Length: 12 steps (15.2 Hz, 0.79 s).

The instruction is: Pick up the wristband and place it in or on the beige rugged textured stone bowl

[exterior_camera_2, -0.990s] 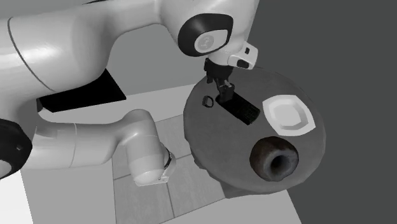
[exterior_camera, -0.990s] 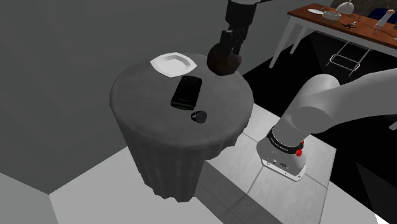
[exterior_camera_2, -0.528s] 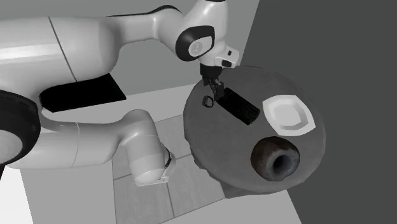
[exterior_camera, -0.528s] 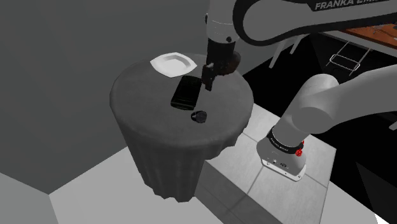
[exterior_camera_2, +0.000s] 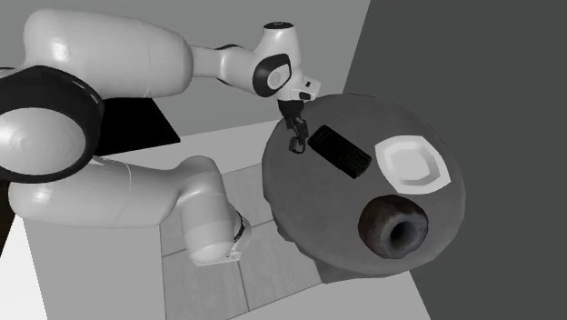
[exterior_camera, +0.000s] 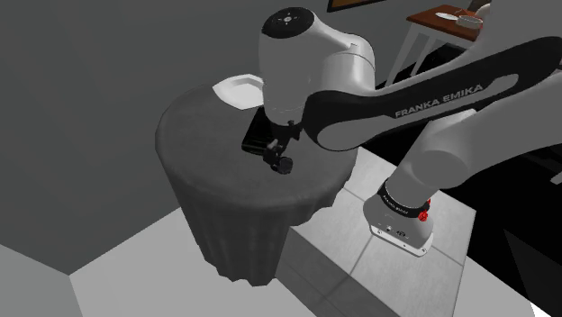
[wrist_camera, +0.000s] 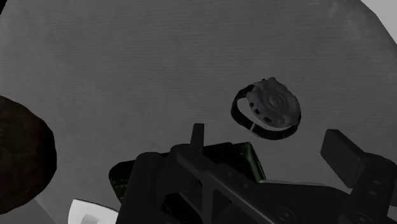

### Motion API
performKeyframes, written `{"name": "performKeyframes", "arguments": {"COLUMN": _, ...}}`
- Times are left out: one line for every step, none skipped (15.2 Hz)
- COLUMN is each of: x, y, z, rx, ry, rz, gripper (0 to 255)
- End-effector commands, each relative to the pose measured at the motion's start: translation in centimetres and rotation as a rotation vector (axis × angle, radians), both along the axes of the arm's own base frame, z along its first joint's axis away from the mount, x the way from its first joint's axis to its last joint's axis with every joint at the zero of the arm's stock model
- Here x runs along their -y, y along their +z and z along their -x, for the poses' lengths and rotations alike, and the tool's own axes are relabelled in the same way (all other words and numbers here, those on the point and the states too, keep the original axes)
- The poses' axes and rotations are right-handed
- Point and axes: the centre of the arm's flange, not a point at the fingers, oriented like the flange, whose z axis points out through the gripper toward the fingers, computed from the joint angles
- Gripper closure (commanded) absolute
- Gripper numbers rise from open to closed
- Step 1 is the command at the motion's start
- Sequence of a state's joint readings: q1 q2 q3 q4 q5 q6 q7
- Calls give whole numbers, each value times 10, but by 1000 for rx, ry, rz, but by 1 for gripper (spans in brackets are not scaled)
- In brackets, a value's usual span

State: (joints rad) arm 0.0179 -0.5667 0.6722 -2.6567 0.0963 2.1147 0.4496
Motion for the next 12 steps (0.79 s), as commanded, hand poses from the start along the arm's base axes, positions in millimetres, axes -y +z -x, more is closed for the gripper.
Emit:
{"name": "performKeyframes", "arguments": {"x": -16, "y": -22, "z": -2, "rx": 15, "ry": 0, "rz": 26, "gripper": 0}}
{"name": "performKeyframes", "arguments": {"x": -15, "y": -27, "z": -2, "rx": 15, "ry": 0, "rz": 26, "gripper": 0}}
{"name": "performKeyframes", "arguments": {"x": -13, "y": -32, "z": -3, "rx": 15, "ry": 0, "rz": 26, "gripper": 0}}
{"name": "performKeyframes", "arguments": {"x": -12, "y": -37, "z": -3, "rx": 15, "ry": 0, "rz": 26, "gripper": 0}}
{"name": "performKeyframes", "arguments": {"x": -10, "y": -42, "z": -4, "rx": 15, "ry": 0, "rz": 26, "gripper": 0}}
{"name": "performKeyframes", "arguments": {"x": -9, "y": -47, "z": -4, "rx": 15, "ry": 0, "rz": 26, "gripper": 0}}
{"name": "performKeyframes", "arguments": {"x": -7, "y": -52, "z": -5, "rx": 15, "ry": 0, "rz": 26, "gripper": 0}}
{"name": "performKeyframes", "arguments": {"x": -6, "y": -57, "z": -5, "rx": 15, "ry": 0, "rz": 26, "gripper": 0}}
{"name": "performKeyframes", "arguments": {"x": -5, "y": -60, "z": -5, "rx": 15, "ry": 0, "rz": 26, "gripper": 0}}
{"name": "performKeyframes", "arguments": {"x": -5, "y": -60, "z": -5, "rx": 15, "ry": 0, "rz": 26, "gripper": 0}}
{"name": "performKeyframes", "arguments": {"x": -5, "y": -60, "z": -5, "rx": 15, "ry": 0, "rz": 26, "gripper": 0}}
{"name": "performKeyframes", "arguments": {"x": -5, "y": -60, "z": -5, "rx": 15, "ry": 0, "rz": 26, "gripper": 0}}
